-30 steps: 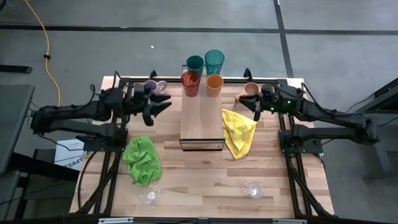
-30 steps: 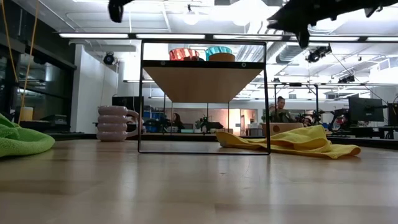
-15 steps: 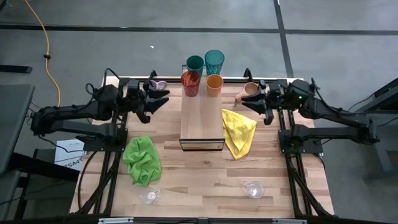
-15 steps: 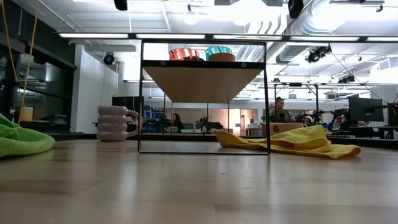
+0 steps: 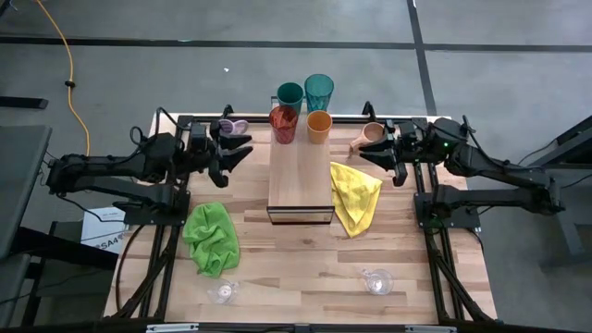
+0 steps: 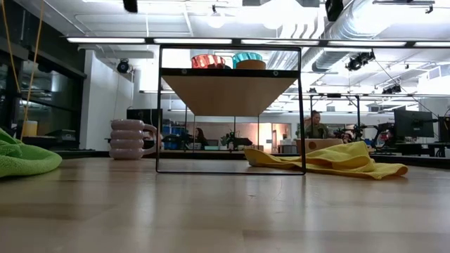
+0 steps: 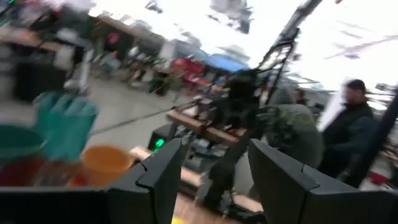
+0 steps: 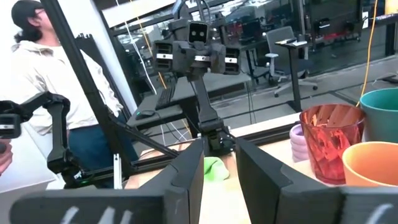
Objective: Stack small to large cups/mugs on shelf
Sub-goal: Put the violet mug on the shelf
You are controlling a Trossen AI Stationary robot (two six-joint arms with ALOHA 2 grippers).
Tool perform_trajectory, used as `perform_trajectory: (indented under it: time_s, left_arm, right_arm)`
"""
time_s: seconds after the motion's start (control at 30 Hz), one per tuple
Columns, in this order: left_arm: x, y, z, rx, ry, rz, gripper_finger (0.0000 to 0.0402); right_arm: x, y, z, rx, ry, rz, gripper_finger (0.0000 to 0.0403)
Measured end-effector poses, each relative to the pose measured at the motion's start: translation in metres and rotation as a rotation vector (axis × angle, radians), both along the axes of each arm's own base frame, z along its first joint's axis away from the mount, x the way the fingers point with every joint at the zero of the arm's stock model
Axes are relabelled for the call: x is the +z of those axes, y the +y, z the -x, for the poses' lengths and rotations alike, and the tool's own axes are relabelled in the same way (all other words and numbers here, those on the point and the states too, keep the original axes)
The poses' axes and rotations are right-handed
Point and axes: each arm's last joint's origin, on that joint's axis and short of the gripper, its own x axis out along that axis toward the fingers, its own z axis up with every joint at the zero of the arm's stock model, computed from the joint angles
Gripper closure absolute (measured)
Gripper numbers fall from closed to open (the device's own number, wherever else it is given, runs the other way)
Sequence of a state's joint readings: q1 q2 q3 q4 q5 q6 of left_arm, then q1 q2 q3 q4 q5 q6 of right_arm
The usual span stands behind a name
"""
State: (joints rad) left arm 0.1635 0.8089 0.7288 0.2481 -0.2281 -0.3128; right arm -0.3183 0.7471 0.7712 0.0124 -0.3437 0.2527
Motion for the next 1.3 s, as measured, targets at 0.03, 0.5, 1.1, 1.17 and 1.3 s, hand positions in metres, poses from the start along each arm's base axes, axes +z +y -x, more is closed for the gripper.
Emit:
perform_trajectory:
  time_s: [0.03, 0.5, 1.1, 1.17, 1.3]
  left_arm:
    - [-0.002, 0.001, 0.000, 0.023, 0.022, 0.028, 0.0229]
    - [-0.023, 0.094, 0.017, 0.455, 0.877, 0.762, 0.0229]
    - [-0.096, 0.169, 0.013, 0.411, 1.432, 0.712, 0.0229]
    - [-0.099, 0.171, 0.010, 0.391, 1.447, 0.689, 0.0229]
    - [-0.103, 0.175, 0.006, 0.374, 1.453, 0.659, 0.0229]
  right_arm:
    - [0.000, 0.000, 0.000, 0.000, 0.003, -0.001, 0.0318]
    - [-0.005, -0.002, 0.000, -0.065, 0.052, -0.018, 0.0318]
    - [-0.005, -0.002, 0.000, -0.065, 0.053, -0.019, 0.0318]
    - [-0.005, -0.002, 0.000, -0.065, 0.053, -0.019, 0.0318]
    - [-0.005, -0.002, 0.000, -0.064, 0.053, -0.019, 0.0318]
